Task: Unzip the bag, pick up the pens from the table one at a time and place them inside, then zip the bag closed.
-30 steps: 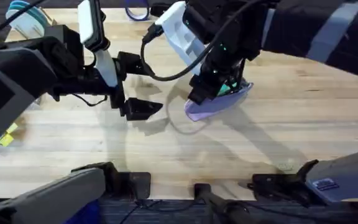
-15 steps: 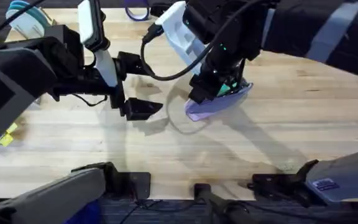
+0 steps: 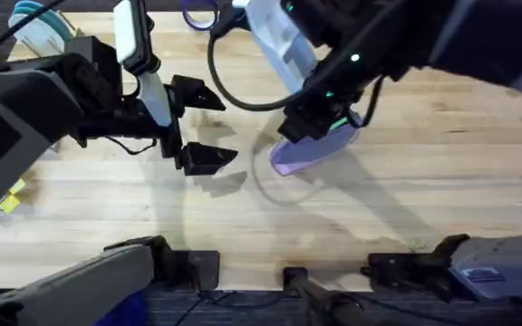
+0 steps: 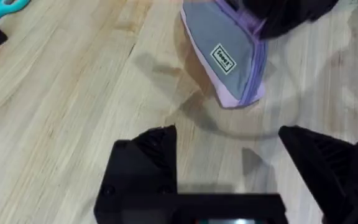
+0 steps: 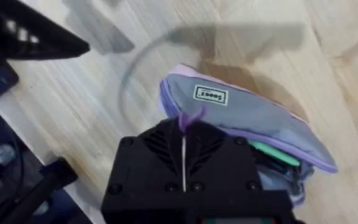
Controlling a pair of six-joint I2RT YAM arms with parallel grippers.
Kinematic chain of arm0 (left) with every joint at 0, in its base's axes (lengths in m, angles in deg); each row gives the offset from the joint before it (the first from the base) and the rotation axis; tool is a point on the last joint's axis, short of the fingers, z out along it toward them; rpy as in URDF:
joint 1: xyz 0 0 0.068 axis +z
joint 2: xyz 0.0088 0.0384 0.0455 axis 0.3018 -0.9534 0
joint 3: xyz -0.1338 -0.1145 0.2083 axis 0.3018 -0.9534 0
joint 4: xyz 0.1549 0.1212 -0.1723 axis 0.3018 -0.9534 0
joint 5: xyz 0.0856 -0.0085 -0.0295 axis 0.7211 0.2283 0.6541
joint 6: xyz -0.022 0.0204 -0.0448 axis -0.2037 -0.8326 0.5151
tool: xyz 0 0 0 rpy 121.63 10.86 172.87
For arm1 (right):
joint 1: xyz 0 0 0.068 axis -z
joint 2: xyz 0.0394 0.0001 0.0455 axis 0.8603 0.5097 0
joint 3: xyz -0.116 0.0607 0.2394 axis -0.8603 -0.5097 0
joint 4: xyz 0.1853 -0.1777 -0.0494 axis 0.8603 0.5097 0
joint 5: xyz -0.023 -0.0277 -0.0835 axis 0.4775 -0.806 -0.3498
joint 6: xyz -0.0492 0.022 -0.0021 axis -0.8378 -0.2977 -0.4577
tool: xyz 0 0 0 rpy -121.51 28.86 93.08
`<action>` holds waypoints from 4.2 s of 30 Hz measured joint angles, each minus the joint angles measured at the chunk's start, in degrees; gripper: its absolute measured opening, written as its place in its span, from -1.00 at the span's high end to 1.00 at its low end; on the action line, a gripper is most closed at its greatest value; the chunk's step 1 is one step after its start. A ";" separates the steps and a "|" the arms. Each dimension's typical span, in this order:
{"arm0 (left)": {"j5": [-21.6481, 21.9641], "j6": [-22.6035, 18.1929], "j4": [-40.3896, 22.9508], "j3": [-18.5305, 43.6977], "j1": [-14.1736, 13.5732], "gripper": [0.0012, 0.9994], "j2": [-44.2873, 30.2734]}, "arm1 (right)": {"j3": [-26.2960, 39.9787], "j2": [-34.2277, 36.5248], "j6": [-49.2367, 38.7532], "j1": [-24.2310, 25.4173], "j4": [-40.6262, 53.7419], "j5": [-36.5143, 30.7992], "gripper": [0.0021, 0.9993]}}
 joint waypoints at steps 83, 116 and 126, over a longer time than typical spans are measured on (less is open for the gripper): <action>-4.23 37.84 54.63 -16.59 -23.92 -1.00 -6.74 | -0.02 -3.64 -0.01 -0.07 1.56 -2.25 0.94; -4.49 45.53 67.12 -16.59 -27.96 0.50 -14.64 | 0.00 -3.64 0.01 -0.07 1.54 -2.27 0.94; -4.21 45.55 67.10 -16.59 -27.96 0.91 -14.64 | 0.00 -3.64 -0.01 0.20 1.39 -2.44 0.94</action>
